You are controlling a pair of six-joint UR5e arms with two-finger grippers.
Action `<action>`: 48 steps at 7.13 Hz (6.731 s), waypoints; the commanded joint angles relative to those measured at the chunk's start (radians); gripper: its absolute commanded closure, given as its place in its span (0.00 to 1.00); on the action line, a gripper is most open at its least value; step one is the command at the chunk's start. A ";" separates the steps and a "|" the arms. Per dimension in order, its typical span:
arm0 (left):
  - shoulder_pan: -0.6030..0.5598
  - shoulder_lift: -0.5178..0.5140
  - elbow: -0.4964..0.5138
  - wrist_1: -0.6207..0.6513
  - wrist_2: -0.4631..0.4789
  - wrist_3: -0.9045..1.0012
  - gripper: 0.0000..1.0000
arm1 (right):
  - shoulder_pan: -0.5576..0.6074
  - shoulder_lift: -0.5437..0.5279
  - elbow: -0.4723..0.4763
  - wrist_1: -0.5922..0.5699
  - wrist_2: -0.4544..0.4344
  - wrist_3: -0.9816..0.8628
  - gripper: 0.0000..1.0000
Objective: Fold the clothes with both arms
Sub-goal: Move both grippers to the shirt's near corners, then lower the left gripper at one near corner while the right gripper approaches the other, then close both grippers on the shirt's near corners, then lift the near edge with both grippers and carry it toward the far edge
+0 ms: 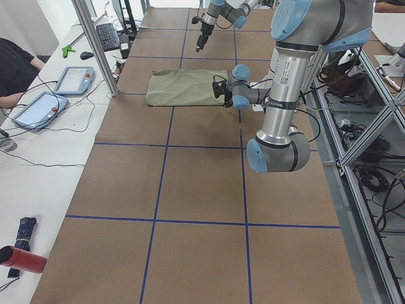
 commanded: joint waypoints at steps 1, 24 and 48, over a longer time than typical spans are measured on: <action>0.027 -0.016 0.026 -0.003 0.024 -0.063 0.30 | -0.001 0.002 0.002 0.000 -0.002 -0.001 0.00; 0.044 -0.051 0.042 -0.064 0.075 -0.077 1.00 | -0.463 0.090 -0.024 -0.396 -0.457 0.509 0.01; -0.036 0.012 -0.516 0.417 -0.117 0.064 1.00 | -0.535 0.350 0.417 -0.973 -0.454 0.596 1.00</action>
